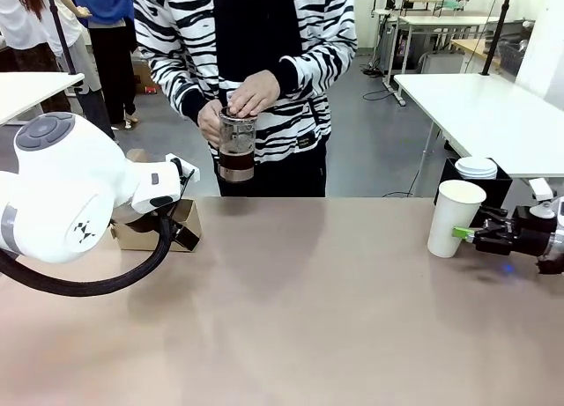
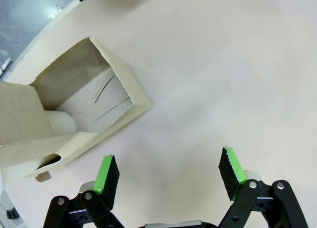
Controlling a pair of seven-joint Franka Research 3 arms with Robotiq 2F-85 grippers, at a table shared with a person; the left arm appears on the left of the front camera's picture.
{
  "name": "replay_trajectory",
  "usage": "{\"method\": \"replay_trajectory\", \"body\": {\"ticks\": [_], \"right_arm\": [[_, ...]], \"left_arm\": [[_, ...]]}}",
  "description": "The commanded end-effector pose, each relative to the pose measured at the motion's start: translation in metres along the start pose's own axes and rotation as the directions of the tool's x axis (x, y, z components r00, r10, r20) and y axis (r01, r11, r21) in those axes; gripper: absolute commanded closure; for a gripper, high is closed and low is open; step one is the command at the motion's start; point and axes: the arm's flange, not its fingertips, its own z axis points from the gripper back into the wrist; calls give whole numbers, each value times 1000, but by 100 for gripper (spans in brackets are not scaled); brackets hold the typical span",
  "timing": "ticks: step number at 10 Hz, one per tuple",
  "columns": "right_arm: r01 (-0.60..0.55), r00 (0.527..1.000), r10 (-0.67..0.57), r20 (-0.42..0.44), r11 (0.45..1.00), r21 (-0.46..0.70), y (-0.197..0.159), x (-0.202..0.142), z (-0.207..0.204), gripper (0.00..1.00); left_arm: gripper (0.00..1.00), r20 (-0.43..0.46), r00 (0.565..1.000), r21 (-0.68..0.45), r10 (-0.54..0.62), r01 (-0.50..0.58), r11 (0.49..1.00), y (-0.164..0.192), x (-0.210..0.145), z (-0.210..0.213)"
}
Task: Pour a drink into a cup and package it in a carrier.
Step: Pick up the 600 ml Paper Cup and place it in the middle top area of the table.
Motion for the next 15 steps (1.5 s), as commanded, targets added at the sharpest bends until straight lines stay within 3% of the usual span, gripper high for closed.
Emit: {"method": "replay_trajectory", "body": {"ticks": [1,5,6,11,13,15], "right_arm": [[-17,1000,17,10,1000,-21,-11,-4,-18,0],[-11,1000,10,29,1000,17,-20,-5,-35,0],[-1,999,0,52,1000,9,-19,-5,-32,20],[1,1000,-2,26,1000,22,-16,-8,-28,20],[-56,998,57,41,998,-13,21,37,-42,20],[-27,998,28,59,1000,-16,24,69,-88,20]], "left_arm": [[0,1,1000,-1,0,0,1000,0,0,0],[0,1,1000,-1,0,0,1000,0,0,0],[0,1,1000,-1,0,0,1000,0,0,0],[0,1,1000,-1,0,0,1000,0,0,0],[0,1,1000,-1,0,0,1000,0,0,0],[0,1,1000,-1,0,0,1000,0,0,0]]}}
